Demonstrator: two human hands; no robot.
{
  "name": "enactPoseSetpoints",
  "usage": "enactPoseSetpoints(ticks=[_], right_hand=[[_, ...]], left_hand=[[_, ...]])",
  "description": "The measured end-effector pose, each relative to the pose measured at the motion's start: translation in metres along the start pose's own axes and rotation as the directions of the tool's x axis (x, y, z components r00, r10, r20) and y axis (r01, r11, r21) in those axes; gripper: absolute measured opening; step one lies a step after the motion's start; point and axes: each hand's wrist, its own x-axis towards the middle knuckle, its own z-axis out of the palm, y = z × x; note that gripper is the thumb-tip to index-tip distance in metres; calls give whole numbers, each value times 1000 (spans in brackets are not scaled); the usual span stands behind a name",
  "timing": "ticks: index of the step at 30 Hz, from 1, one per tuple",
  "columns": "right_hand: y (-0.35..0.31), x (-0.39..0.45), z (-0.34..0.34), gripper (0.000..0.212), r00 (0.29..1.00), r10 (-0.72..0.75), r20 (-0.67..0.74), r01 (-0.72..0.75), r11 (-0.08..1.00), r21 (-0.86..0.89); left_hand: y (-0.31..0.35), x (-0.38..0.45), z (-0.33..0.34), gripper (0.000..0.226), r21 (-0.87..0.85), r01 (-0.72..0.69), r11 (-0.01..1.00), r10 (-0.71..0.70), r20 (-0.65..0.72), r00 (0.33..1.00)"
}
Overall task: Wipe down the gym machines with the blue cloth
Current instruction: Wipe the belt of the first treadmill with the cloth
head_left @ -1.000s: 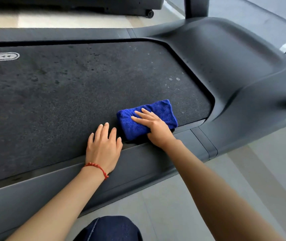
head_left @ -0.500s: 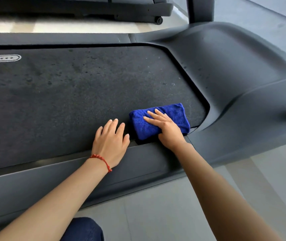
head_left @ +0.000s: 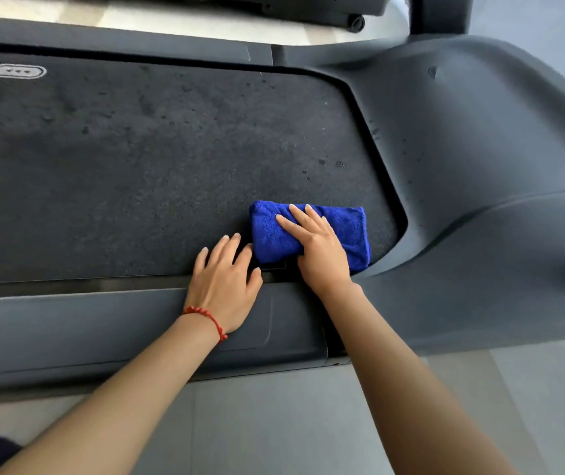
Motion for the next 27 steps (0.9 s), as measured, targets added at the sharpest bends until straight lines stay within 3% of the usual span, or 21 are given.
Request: enactPoseSetpoints(ticks=[8,27], right_hand=[[16,16,9,65,996,-46,-81,48,999,26],[69,112,1,67,987,47,-151,-49,999,-7]], left_hand=[[2,-1,-4,53,28,34,999,-35,34,999],[2,1,-7,54,85,22,996,-28,77,997]])
